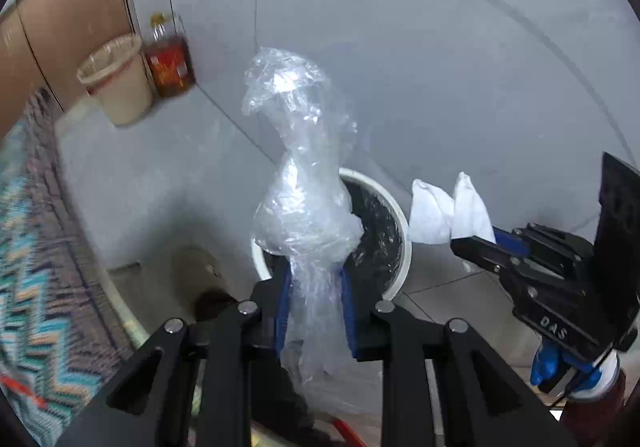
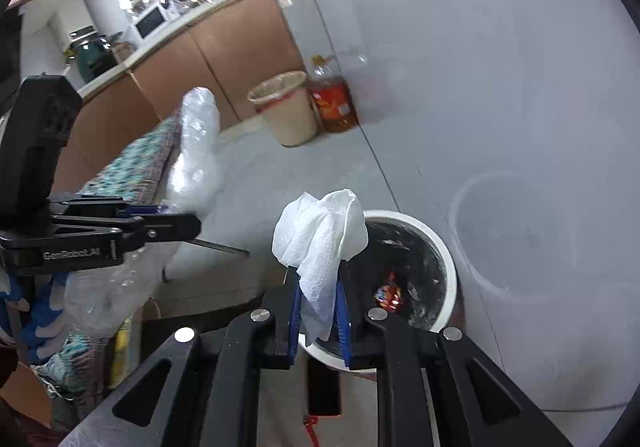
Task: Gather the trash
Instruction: 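Carry the plastic bag and tissue over the trash bin with both tools, then open both tools to drop the bag and tissue into the bin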
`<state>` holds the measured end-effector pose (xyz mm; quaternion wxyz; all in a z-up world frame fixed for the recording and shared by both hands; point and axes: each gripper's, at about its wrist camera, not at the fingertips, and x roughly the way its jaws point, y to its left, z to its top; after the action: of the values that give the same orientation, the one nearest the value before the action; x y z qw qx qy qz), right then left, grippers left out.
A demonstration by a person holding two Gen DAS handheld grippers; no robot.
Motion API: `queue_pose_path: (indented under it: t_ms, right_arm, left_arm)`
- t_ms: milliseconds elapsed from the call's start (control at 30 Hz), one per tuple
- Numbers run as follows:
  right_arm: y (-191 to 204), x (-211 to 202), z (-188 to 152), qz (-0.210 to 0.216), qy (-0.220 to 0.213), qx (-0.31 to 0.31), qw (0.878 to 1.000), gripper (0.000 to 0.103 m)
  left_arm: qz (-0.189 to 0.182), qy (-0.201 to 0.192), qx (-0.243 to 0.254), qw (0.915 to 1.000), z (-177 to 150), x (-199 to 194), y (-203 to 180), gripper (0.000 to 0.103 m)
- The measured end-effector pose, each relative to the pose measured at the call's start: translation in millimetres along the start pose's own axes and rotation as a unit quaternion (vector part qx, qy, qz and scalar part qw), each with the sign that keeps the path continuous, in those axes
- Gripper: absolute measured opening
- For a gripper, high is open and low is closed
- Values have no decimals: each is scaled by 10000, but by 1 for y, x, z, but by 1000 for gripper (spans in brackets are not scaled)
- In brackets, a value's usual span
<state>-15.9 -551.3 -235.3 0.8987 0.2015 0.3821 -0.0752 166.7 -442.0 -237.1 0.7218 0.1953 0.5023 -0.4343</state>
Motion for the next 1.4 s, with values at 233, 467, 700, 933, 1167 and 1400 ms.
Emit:
queue_pose_path:
  t_ms: [233, 467, 700, 933, 1167, 1400]
  right_arm:
    - [-30, 34, 2, -194, 369, 165, 9990, 16]
    - [-43, 53, 5, -337, 464, 257, 9980, 33]
    - [-49, 47, 3, -531, 449, 323, 9971, 38]
    - [-43, 29, -1, -611, 343, 413, 9967, 38]
    - [-19, 5, 0, -618, 107, 376, 9973, 38]
    - [10, -27, 3, -641, -222, 257, 9974, 39]
  left_arm:
    - [119, 579, -66, 9982, 17, 66, -2, 24]
    - [70, 820, -209, 9964, 24, 97, 2, 36]
    - [-126, 710, -388, 9966, 27, 92, 6, 45]
    - [-236, 437, -453, 9977, 16, 65, 4, 45]
    - [-239, 60, -185, 9995, -7, 17, -4, 45]
    - [-105, -721, -75, 9973, -35, -51, 4, 46]
